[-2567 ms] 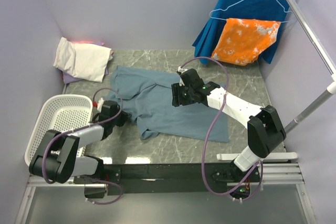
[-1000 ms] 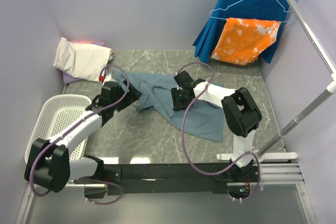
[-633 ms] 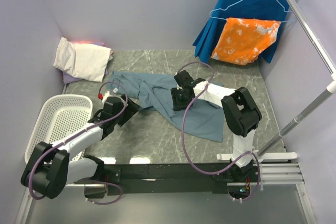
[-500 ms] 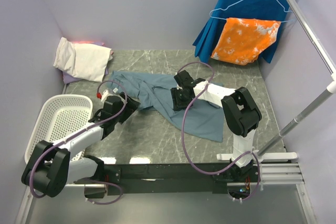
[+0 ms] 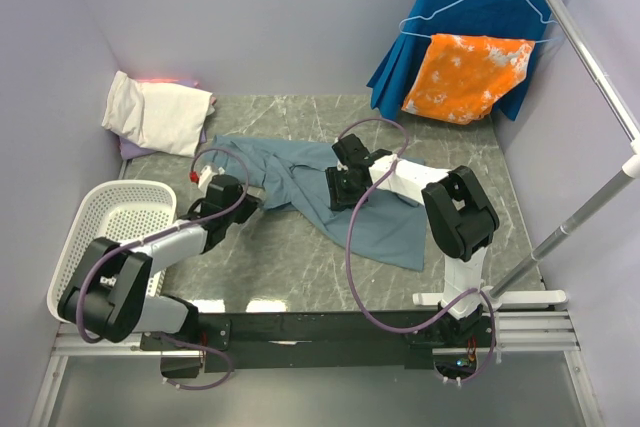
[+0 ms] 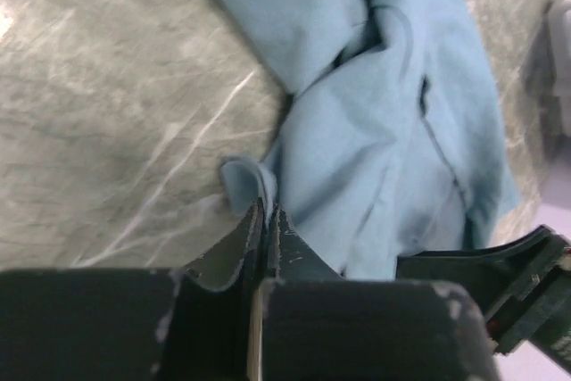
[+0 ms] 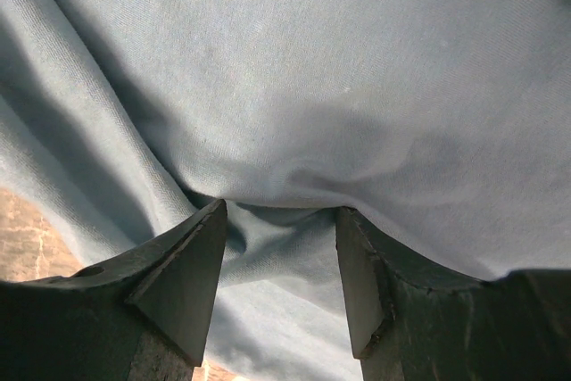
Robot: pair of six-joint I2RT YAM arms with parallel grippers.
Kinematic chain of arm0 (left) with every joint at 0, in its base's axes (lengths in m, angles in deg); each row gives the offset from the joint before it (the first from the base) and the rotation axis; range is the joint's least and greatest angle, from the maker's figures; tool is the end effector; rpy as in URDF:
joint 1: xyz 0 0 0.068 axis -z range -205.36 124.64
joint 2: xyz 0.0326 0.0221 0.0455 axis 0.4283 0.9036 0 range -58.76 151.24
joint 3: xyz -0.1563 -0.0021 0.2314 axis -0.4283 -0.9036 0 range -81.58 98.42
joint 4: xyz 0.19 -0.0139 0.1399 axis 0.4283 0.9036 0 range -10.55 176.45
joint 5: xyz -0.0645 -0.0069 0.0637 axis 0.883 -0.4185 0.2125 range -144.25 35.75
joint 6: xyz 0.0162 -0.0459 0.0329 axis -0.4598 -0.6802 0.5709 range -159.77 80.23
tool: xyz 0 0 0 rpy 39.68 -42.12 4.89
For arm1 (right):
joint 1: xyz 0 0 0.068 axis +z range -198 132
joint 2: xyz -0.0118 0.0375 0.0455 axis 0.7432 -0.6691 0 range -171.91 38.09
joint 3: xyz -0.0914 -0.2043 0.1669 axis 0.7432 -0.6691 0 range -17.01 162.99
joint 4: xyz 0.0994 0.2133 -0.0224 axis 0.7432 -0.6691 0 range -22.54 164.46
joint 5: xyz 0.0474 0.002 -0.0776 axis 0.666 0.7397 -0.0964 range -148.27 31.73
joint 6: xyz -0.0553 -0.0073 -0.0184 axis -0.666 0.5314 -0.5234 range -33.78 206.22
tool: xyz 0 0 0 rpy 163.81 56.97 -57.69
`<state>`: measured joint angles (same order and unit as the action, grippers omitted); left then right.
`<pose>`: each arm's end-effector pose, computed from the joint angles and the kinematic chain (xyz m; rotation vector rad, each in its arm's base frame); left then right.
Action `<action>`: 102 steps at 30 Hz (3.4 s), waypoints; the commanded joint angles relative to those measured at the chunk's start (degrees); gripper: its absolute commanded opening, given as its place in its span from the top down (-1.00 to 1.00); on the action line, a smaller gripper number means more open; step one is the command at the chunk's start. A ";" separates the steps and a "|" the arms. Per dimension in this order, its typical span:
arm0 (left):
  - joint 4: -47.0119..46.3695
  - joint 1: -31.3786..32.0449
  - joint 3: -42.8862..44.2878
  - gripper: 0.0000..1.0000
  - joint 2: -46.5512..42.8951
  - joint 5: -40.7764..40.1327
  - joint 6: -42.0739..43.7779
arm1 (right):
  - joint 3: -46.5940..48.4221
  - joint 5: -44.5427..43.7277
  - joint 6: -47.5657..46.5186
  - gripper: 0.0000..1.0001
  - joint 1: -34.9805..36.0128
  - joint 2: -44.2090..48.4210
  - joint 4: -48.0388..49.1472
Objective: Fold and stack the t-shirts
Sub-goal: Fold the flattened tshirt in 1/3 of the way
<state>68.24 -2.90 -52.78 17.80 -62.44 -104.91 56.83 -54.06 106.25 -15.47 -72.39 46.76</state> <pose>0.2254 -0.0866 0.1866 -0.9094 2.1011 -0.6791 0.3152 0.2048 0.1801 -0.3222 2.7298 0.3678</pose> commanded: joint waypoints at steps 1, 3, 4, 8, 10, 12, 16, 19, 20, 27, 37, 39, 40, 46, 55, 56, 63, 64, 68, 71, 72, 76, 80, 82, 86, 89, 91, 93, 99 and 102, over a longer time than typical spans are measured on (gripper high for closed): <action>1.52 -0.05 4.86 0.98 -2.80 0.19 2.82 | -2.12 -1.57 -0.78 -0.19 -1.16 -0.09 -0.16; 6.60 0.04 9.07 0.98 -4.56 -0.77 6.23 | -2.56 -1.74 -0.70 -0.19 -1.16 0.00 -0.16; 12.55 0.04 10.65 0.98 -6.49 -0.69 7.30 | -2.74 -1.75 -0.61 -0.19 -1.16 0.35 0.10; 27.87 0.04 19.78 0.98 -11.42 0.01 12.22 | -3.88 -1.48 -0.70 -0.19 -1.24 0.70 0.63; 34.02 0.04 21.91 0.98 -14.05 0.62 12.93 | -4.15 -1.13 -0.70 -0.19 -1.24 0.88 0.81; 40.79 0.04 23.84 0.98 -15.99 2.81 14.17 | -4.67 -0.87 -0.70 -0.18 -1.33 1.40 0.98; 49.94 0.13 25.08 0.98 -18.45 7.73 14.96 | -6.51 0.10 -0.61 -0.18 -1.24 2.89 1.69; 55.74 0.74 25.08 0.98 -22.05 11.69 15.40 | -8.44 0.27 -0.43 -0.18 -1.16 4.39 2.39; 58.89 1.18 24.99 0.98 -23.11 12.31 15.31 | -8.89 0.45 -0.52 -0.18 -1.16 4.65 2.57; 76.38 1.71 26.75 0.98 -36.99 21.19 11.71 | -12.58 1.42 -0.61 -0.18 -0.72 5.98 3.80; 79.96 1.80 31.85 -0.99 -41.93 14.34 8.45 | -10.56 0.37 -1.05 -0.17 -0.10 5.71 2.48; 77.22 1.80 31.33 -0.99 -40.44 12.77 9.16 | -9.95 -0.42 -1.13 -0.17 -0.10 5.97 1.78; 75.55 1.80 30.45 -0.99 -39.65 12.06 10.03 | -9.69 -1.30 -1.05 -0.17 -0.10 6.15 1.60; 59.82 1.80 20.80 -0.99 -32.00 11.01 12.50 | -11.53 -3.94 0.97 -0.18 -0.19 11.15 3.44; 32.60 1.80 18.11 -0.99 -20.14 -4.02 14.59 | -7.14 -3.50 -0.43 -0.19 -0.10 14.93 6.00; 30.38 1.71 19.44 -0.99 -16.91 -5.34 15.39 | -6.70 -4.11 -0.52 -0.20 -0.36 15.98 6.17; 20.26 -0.57 35.95 -0.99 5.68 -10.81 22.33 | 1.99 -7.28 1.67 -0.24 -7.21 10.02 5.29; 20.43 -1.44 37.54 -0.99 8.50 -10.89 22.52 | 2.44 -7.63 1.59 -0.24 -8.35 9.41 5.73; 17.72 -5.75 41.51 -0.99 21.15 -6.07 23.57 | 7.18 -6.31 2.99 -0.24 -14.33 3.27 2.50; 17.35 -9.36 43.36 -0.99 26.69 -1.31 24.18 | 7.72 -5.62 3.17 -0.23 -17.59 2.20 1.17; 18.83 -9.97 44.49 -0.99 27.85 -1.05 24.27 | 6.50 -5.70 3.17 -0.23 -18.11 2.46 1.16; 18.32 -12.52 44.16 -0.99 31.55 0.27 26.12 | 4.29 -5.53 3.43 -0.24 -20.75 1.59 1.34; 21.30 -13.93 46.60 -0.99 36.89 2.21 27.52 | 5.61 -4.65 4.05 -0.24 -23.64 -3.15 -1.73; 23.93 -14.37 48.63 -0.99 38.57 2.65 28.84 | 6.40 -3.08 4.84 -0.16 -24.97 -4.30 -2.79; 27.26 -14.46 51.26 -0.99 42.61 3.88 31.13 | 9.38 -5.42 4.67 -0.16 -27.69 -5.45 -7.79; 30.44 -14.46 54.96 -0.99 45.34 5.80 32.71 | 13.23 -9.73 2.65 -0.19 -28.84 -8.68 -13.12; 30.36 -14.46 55.05 -0.99 45.53 7.65 32.98 | 17.90 -11.15 1.60 -0.19 -29.72 -10.98 -15.35; 30.10 -14.37 54.44 -0.99 45.00 7.66 33.15 | 21.16 -11.32 1.15 -0.19 -30.60 -13.18 -17.03; 33.78 -12.71 55.31 -0.99 44.82 4.50 33.68 | 28.98 -17.72 0.27 -0.20 -30.78 -17.84 -19.58; 34.14 -11.91 54.62 -0.99 44.65 2.12 33.94 | 30.31 -20.63 0.09 -0.20 -30.86 -18.64 -19.58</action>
<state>95.32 -16.54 2.67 60.44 -59.25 -71.76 84.26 -67.09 107.59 -45.61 -89.22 29.60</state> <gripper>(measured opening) 0.994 0.598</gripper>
